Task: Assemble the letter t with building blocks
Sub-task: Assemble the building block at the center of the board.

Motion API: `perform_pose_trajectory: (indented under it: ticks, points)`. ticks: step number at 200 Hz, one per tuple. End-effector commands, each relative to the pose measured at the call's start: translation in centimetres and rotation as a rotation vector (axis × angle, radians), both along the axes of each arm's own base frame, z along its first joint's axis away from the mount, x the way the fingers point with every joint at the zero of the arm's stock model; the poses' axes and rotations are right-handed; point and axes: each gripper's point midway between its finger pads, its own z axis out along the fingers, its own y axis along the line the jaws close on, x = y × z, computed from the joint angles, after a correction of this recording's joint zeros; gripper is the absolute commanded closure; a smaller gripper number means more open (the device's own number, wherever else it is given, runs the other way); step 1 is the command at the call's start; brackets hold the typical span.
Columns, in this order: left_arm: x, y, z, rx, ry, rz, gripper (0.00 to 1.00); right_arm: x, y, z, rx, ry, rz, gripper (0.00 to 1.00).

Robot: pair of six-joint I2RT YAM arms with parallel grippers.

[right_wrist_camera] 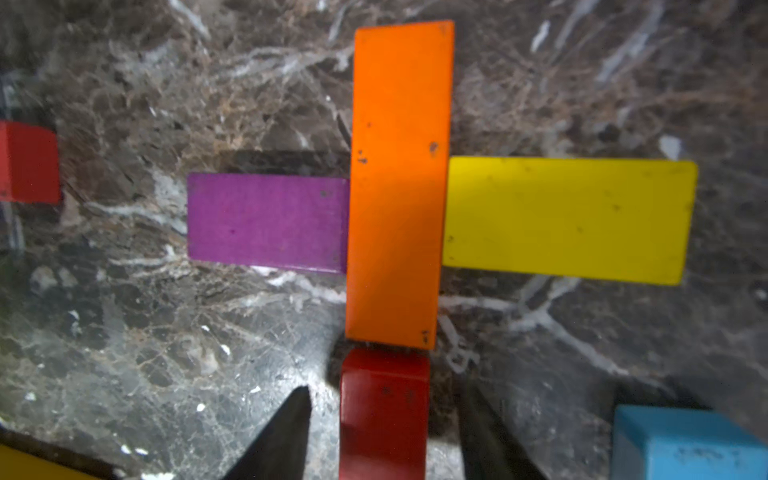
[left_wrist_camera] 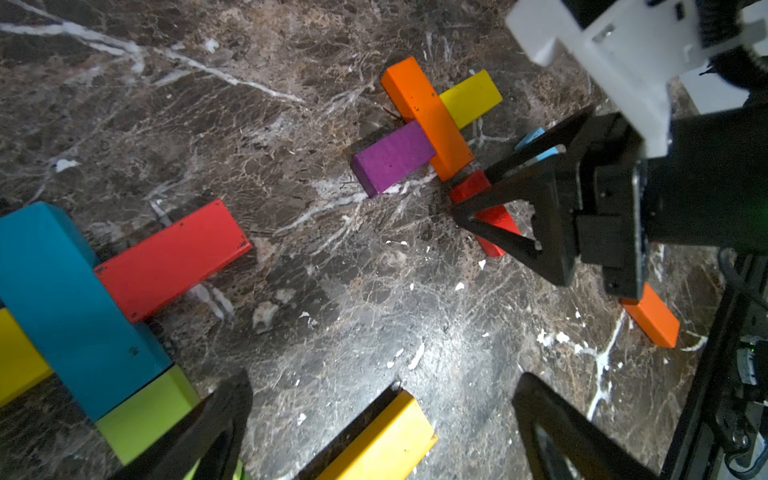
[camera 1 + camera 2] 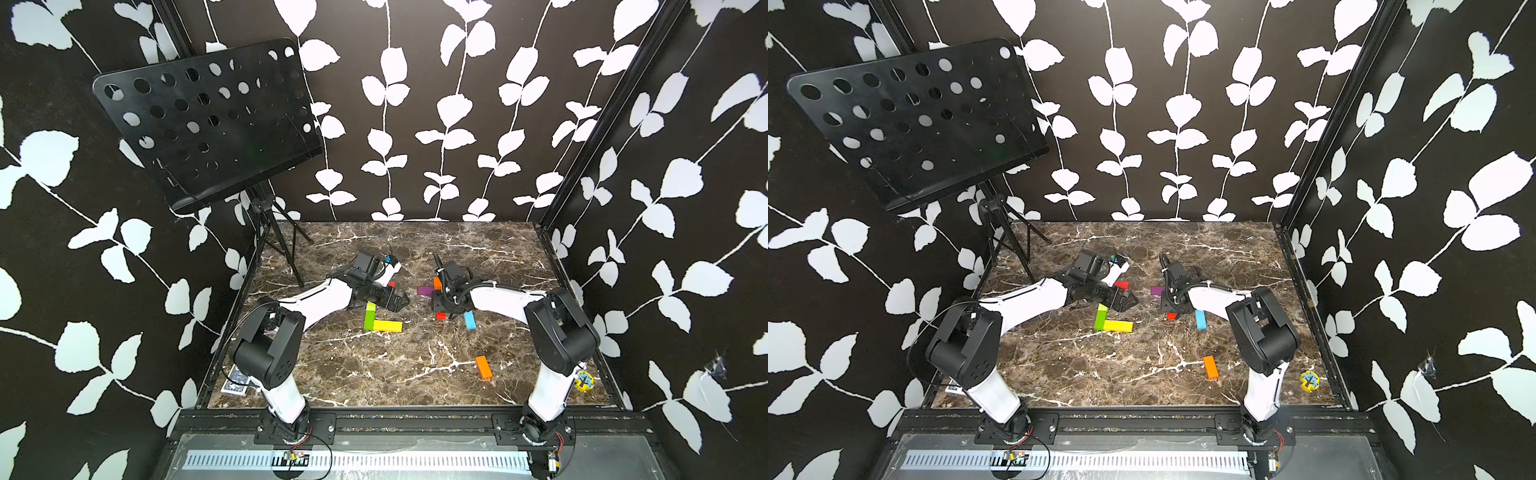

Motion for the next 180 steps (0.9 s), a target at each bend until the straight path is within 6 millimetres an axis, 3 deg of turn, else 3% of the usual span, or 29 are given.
perform_pose_trajectory:
  ticks: [1, 44, 47, 50, 55, 62, 66, 81, 100, 145, 180]
  points:
    - [0.3, -0.2, 1.5, -0.040, -0.034, 0.001, 0.01, -0.8, -0.8, 0.4, -0.017, -0.011, 0.017, 0.37]
    - [0.4, -0.2, 2.1, -0.060, -0.069, 0.003, 0.01, -1.5, 0.0, 3.3, 0.022, -0.093, 0.109, 0.24]
    - [0.4, -0.2, 2.2, -0.060, -0.076, 0.003, 0.01, -1.7, 0.1, 3.7, 0.022, -0.101, 0.120, 0.21]
    - [0.5, -0.2, 2.2, -0.058, -0.082, 0.006, 0.01, -1.7, 0.2, 4.0, 0.018, -0.111, 0.130, 0.04]
    - [0.5, -0.1, 2.3, -0.058, -0.094, 0.006, 0.01, -2.0, 0.2, 4.4, 0.011, -0.124, 0.147, 0.01]
    - [0.6, 0.0, 2.4, -0.059, -0.111, 0.007, 0.01, -2.4, 0.1, 4.4, -0.007, -0.133, 0.176, 0.01]
    - [0.6, 0.1, 2.7, -0.062, -0.123, 0.008, 0.01, -2.5, 0.2, 5.7, 0.003, -0.169, 0.192, 0.01]
    - [0.7, 0.2, 3.2, -0.063, -0.158, 0.010, 0.01, -3.4, 0.5, 7.3, 0.010, -0.236, 0.281, 0.01]
    - [0.7, 0.5, 3.9, -0.058, -0.203, 0.005, 0.03, -4.4, 0.2, 8.3, -0.031, -0.272, 0.409, 0.01]
    - [-0.2, 0.7, 5.6, -0.040, -0.311, -0.096, 0.04, -6.7, 1.3, 8.3, -0.052, -0.261, 0.740, 0.05]
    - [-2.0, -0.3, 5.4, -0.078, -0.271, -0.219, 0.04, -6.0, -0.1, 6.7, -0.221, -0.262, 0.872, 0.16]
